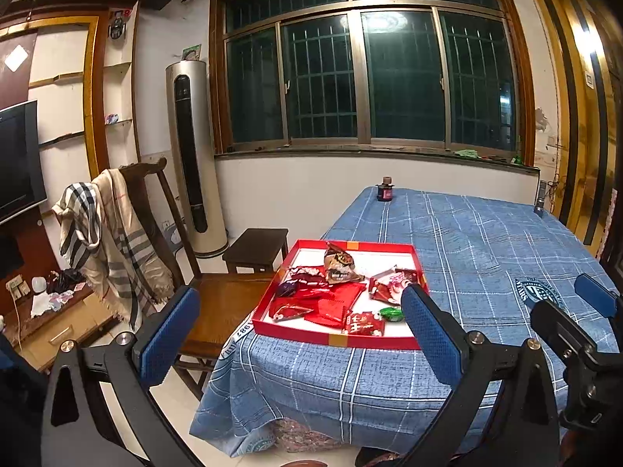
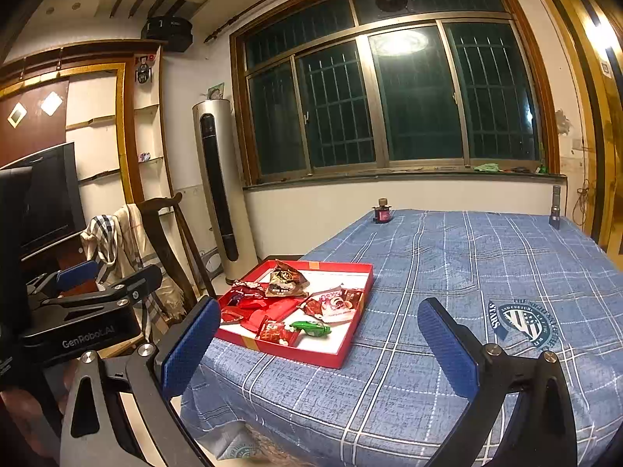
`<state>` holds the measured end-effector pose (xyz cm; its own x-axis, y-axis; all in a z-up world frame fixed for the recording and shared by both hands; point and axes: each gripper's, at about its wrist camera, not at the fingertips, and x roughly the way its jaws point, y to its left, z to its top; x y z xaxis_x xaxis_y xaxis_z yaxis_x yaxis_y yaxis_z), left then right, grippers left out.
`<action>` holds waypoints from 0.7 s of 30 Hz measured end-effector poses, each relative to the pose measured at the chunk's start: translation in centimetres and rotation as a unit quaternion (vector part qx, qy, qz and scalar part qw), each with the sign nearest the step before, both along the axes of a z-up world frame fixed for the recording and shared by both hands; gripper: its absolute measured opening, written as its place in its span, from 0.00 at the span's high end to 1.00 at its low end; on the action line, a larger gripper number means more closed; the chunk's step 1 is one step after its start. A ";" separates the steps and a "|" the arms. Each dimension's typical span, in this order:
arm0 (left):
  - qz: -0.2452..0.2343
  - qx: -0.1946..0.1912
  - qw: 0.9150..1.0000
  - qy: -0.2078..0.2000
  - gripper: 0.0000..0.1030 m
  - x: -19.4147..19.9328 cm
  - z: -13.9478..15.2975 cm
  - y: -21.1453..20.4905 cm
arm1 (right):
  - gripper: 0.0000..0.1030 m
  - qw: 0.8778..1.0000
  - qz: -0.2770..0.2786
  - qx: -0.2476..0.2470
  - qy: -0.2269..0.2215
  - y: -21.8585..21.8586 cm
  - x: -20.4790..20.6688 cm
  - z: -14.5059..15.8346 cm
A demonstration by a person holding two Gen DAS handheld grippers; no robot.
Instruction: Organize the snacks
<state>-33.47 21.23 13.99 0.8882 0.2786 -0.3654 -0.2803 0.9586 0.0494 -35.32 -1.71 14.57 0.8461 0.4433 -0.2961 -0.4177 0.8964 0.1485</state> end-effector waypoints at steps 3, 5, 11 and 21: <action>0.004 -0.004 1.000 0.006 0.00 0.0 -0.4 0.5 | 0.01 1.000 0.002 -0.009 -0.001 0.5 -0.2 -0.1; 0.006 -0.005 1.000 0.008 0.00 0.1 -0.6 0.8 | 0.01 1.000 0.003 -0.014 -0.002 0.8 -0.3 -0.2; 0.009 -0.006 1.000 0.017 0.00 0.2 -0.9 1.3 | 0.01 1.000 0.014 -0.015 -0.006 1.2 -0.7 -0.2; 0.014 -0.007 1.000 0.022 0.00 0.3 -1.1 1.7 | 0.01 1.000 0.018 -0.018 -0.017 1.4 -1.3 0.2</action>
<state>-33.22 22.95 12.93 0.8630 0.2971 -0.4087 -0.3047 0.9512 0.0482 -36.62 -0.28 14.78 0.8400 0.4623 -0.2840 -0.4532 0.8856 0.1012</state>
